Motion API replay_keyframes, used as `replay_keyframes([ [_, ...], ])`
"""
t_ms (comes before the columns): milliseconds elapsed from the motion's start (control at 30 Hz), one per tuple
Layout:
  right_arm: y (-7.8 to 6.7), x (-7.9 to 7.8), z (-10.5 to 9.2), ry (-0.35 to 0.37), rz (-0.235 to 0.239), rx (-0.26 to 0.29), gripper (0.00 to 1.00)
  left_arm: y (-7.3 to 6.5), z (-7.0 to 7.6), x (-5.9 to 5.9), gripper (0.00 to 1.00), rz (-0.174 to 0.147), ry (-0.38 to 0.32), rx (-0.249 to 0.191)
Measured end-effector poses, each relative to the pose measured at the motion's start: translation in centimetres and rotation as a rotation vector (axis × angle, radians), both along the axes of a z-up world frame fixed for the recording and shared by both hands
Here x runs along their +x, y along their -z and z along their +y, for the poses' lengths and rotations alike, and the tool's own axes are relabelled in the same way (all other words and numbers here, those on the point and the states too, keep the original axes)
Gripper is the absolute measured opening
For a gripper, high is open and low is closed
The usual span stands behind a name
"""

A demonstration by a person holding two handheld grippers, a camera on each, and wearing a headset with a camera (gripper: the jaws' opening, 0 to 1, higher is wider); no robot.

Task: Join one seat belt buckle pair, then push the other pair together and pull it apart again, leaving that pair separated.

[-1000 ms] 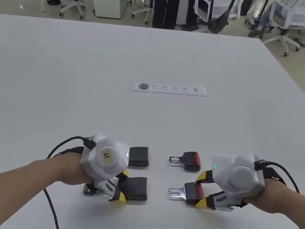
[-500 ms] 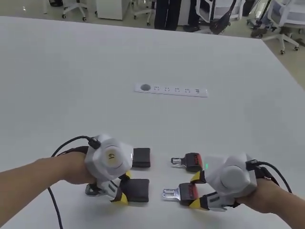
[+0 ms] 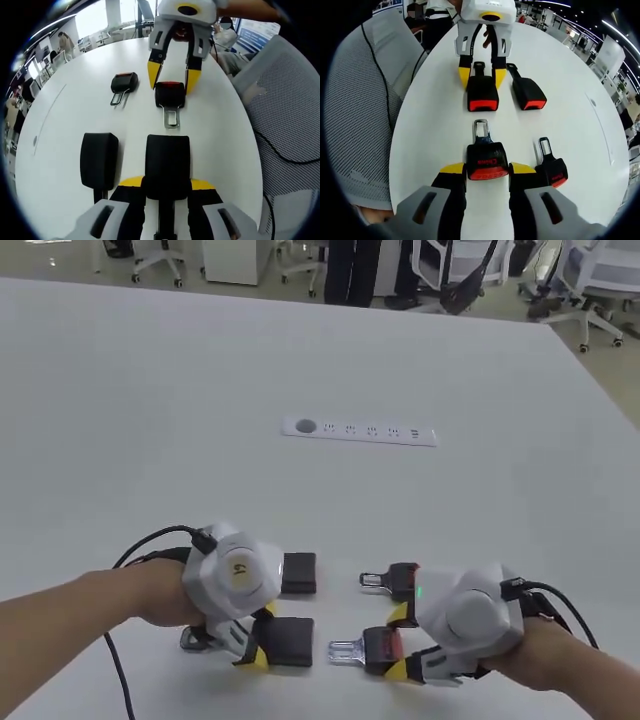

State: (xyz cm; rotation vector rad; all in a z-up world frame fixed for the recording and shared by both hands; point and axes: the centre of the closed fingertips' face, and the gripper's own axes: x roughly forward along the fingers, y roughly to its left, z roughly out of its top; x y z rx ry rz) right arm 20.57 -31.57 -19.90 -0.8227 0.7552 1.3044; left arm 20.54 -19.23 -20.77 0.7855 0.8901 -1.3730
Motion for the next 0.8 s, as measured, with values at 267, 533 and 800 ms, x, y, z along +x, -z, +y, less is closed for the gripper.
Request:
replay_keyframes([
  [267,0.1,0.1,0.5,0.01,-0.002,0.001,0.31,0.0,0.0,0.0,0.33,0.002,-0.005,-0.001],
  [533,-0.1,0.0,1.0,0.023,0.001,0.012,0.31,0.1,0.0,0.1,0.33,0.003,-0.002,0.001],
  [800,-0.1,0.0,1.7,0.025,0.004,0.019,0.31,0.0,0.1,0.1,0.33,0.004,-0.002,0.002],
])
